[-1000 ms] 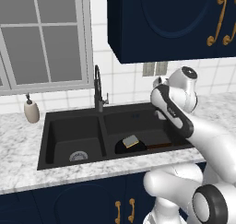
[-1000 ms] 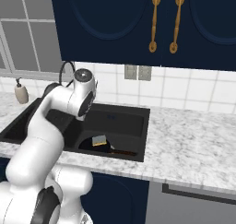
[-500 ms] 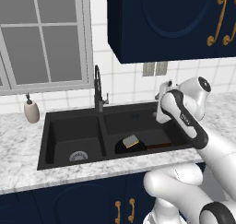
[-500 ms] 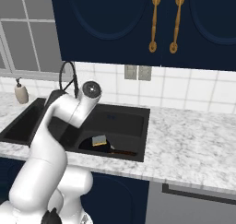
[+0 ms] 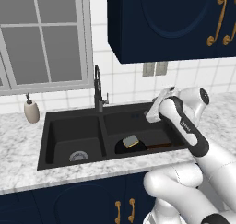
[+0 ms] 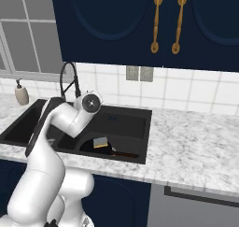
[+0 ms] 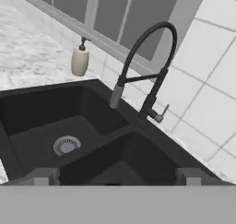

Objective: Pick the pan and sponge and place them into the sink. Then turn on the water.

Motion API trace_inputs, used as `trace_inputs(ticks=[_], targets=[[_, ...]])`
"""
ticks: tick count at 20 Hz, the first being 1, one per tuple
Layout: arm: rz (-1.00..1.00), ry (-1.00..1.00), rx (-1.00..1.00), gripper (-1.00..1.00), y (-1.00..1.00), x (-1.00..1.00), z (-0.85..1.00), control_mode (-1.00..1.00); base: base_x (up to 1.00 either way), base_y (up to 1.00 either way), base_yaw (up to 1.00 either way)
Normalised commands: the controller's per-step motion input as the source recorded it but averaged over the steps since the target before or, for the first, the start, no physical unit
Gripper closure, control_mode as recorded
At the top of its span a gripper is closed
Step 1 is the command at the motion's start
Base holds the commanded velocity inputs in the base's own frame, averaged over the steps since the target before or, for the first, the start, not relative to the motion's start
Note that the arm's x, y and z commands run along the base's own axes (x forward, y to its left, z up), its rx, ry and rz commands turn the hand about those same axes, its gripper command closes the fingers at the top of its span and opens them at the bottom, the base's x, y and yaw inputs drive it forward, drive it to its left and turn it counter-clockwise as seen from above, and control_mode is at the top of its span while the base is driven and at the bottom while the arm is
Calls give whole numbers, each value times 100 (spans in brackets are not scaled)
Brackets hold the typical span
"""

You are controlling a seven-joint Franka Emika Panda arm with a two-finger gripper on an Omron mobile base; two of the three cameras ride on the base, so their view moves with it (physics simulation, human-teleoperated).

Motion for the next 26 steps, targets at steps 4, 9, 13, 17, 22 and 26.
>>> trace_inputs(ticks=[4, 9, 13, 17, 22, 26], targets=[[7, 8, 31, -100, -20, 10, 0, -100, 0, 0, 0], [11, 9, 26, -100, -3, 21, 11, -100, 0, 0, 0], [2, 3, 16, -100, 4, 13, 3, -100, 0, 0, 0], [0, 0, 2, -100, 7, -5, 0, -100, 0, 0, 0], [0, 0, -1, -100, 36, 16, 0, -100, 0, 0, 0], [0, 5, 0, -100, 46, 37, 0, -100, 0, 0, 0]])
